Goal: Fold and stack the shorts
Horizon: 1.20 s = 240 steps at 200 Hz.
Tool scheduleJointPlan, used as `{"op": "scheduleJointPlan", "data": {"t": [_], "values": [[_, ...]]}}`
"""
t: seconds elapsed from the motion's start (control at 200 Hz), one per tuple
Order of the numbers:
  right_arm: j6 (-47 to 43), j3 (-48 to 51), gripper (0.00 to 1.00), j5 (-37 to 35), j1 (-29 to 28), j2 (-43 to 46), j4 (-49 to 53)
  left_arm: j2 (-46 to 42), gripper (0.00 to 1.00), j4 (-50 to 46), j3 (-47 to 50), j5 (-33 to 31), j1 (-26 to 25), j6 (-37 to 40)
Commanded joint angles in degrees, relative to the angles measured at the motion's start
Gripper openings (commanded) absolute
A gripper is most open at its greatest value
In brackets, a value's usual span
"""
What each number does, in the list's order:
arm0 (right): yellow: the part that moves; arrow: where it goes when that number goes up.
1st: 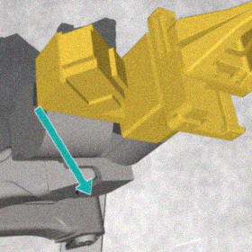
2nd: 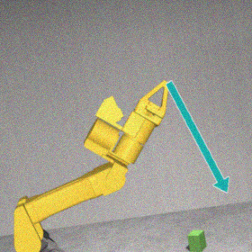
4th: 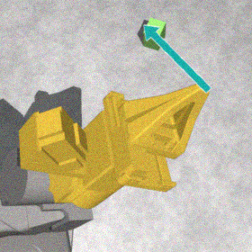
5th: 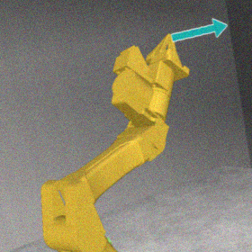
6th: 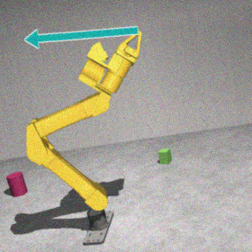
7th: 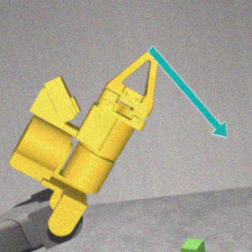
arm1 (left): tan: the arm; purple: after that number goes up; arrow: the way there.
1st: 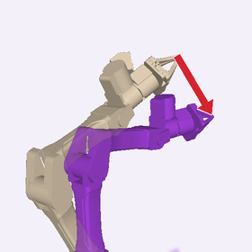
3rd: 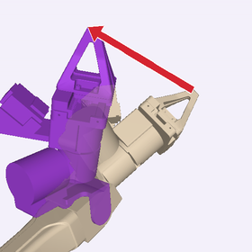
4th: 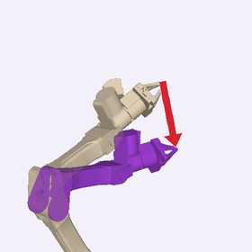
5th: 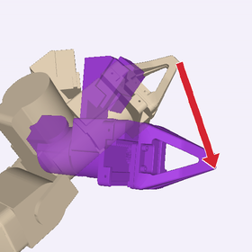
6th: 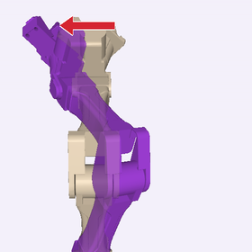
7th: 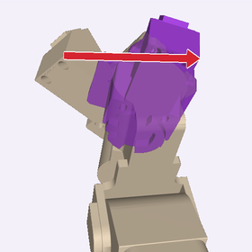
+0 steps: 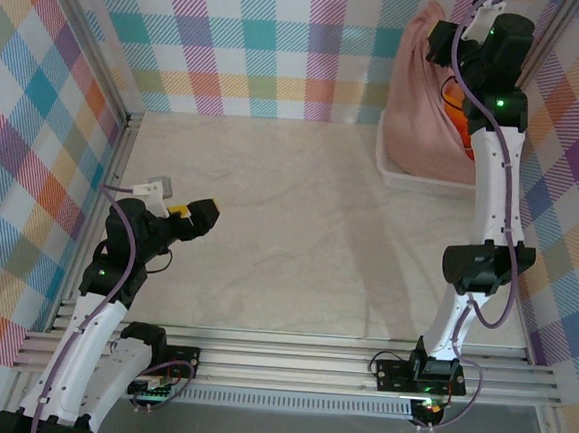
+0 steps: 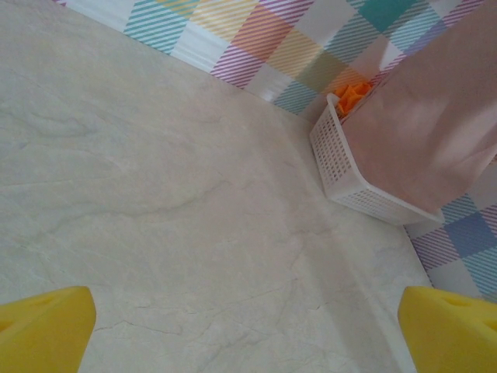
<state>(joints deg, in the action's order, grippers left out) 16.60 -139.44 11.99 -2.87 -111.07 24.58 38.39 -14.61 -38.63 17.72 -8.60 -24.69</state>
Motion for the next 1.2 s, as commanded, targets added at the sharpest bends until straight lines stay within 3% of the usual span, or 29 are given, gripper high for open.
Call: {"op": "scheduleJointPlan", "data": {"t": [0.0, 0.41, 0.615, 0.715, 0.855, 0.94, 1.095, 1.195], "values": [[3.5, -2.88, 0.0, 8.71, -2.86, 1.55, -9.52, -0.68, 1.0, 2.57, 0.77, -0.42, -0.72, -0.78], [2.51, -10.68, 0.0, 21.57, -17.99, -0.98, -13.83, -0.89, 1.0, 2.58, -0.12, -1.61, -0.98, -1.68], [-6.0, -7.33, 0.0, 25.55, -22.85, -1.24, -2.0, -1.38, 1.0, 2.48, -0.65, -2.16, -1.07, -2.32], [-9.77, 6.13, 0.01, 26.11, -23.72, 3.78, 1.58, -1.95, 1.0, 2.41, -0.48, -2.54, -1.14, -2.51], [-17.07, 43.57, 0.05, 21.25, -25.91, 19.1, -11.81, -2.85, 1.0, 1.98, -0.56, -3.52, -1.13, -2.64], [-23.89, 60.32, 0.08, 15.4, -26.99, 26.42, -14.57, -2.63, 1.0, 1.98, -0.92, -3.64, -1.2, -2.81], [-28.57, 78.86, 0.17, 6.01, -27.07, 36.38, -11.83, 0.11, 1.0, 3.24, -1.44, -2.47, -1.72, -4.23], [-27.92, 85.9, 0.35, 0.81, -27.1, 42.8, -9.3, 3.35, 1.0, 3.66, -2.11, -3.07, -3.33, -4.84]]}}
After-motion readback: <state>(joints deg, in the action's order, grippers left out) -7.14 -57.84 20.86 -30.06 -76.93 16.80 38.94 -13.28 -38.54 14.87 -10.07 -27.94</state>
